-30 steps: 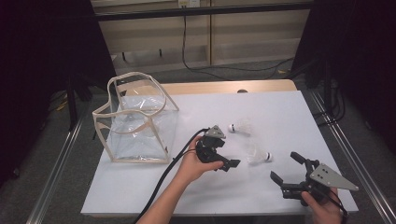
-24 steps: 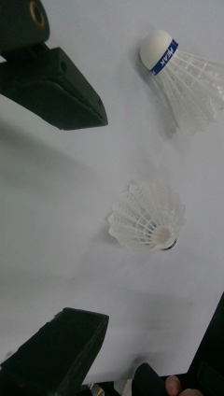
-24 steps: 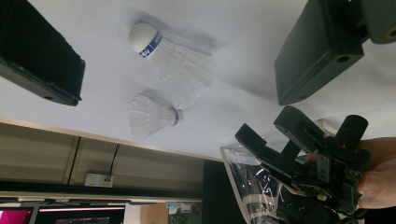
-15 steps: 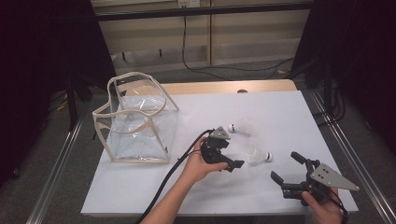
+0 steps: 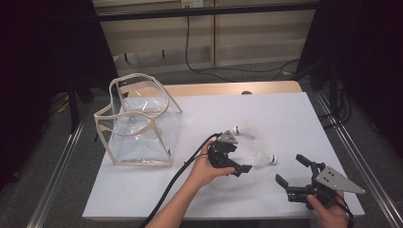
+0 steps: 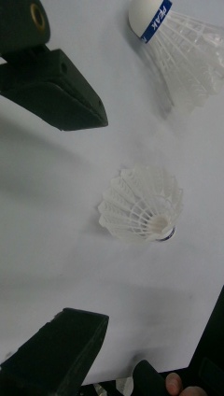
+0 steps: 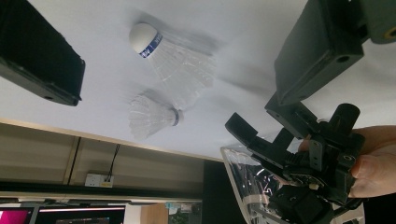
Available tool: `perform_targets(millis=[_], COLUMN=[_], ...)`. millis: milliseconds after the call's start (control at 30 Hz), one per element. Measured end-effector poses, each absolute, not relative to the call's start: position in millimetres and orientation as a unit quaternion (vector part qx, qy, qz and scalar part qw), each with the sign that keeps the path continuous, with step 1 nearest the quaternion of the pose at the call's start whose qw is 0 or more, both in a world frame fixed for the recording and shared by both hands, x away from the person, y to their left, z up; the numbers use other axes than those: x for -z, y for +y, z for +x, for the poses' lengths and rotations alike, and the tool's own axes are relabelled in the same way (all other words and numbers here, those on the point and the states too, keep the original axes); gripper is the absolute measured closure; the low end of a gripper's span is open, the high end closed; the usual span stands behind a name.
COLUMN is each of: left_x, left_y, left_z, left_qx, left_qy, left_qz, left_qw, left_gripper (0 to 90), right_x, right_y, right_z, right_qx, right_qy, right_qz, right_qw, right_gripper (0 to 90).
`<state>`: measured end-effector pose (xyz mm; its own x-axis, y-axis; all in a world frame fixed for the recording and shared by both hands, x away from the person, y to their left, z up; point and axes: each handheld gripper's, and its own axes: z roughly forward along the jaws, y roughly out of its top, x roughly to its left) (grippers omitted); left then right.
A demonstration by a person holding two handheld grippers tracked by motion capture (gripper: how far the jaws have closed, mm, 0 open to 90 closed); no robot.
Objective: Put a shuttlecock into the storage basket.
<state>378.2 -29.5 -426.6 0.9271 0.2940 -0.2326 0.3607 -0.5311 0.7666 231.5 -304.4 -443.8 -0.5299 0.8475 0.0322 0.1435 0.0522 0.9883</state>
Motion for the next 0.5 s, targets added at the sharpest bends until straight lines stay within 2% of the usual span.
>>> perform_targets(millis=[500], left_x=[433.9], left_y=[-41.5], left_z=[377.5], left_qx=[0.050], left_qy=[0.182], left_qz=[0.872], left_qw=[0.452], left_gripper=[6.9], right_x=[443.8], right_y=[-305.4], right_z=[231.9], right_qx=[-0.576], right_qy=[0.658], right_qz=[0.376], right_qw=[0.307], right_gripper=[1.4])
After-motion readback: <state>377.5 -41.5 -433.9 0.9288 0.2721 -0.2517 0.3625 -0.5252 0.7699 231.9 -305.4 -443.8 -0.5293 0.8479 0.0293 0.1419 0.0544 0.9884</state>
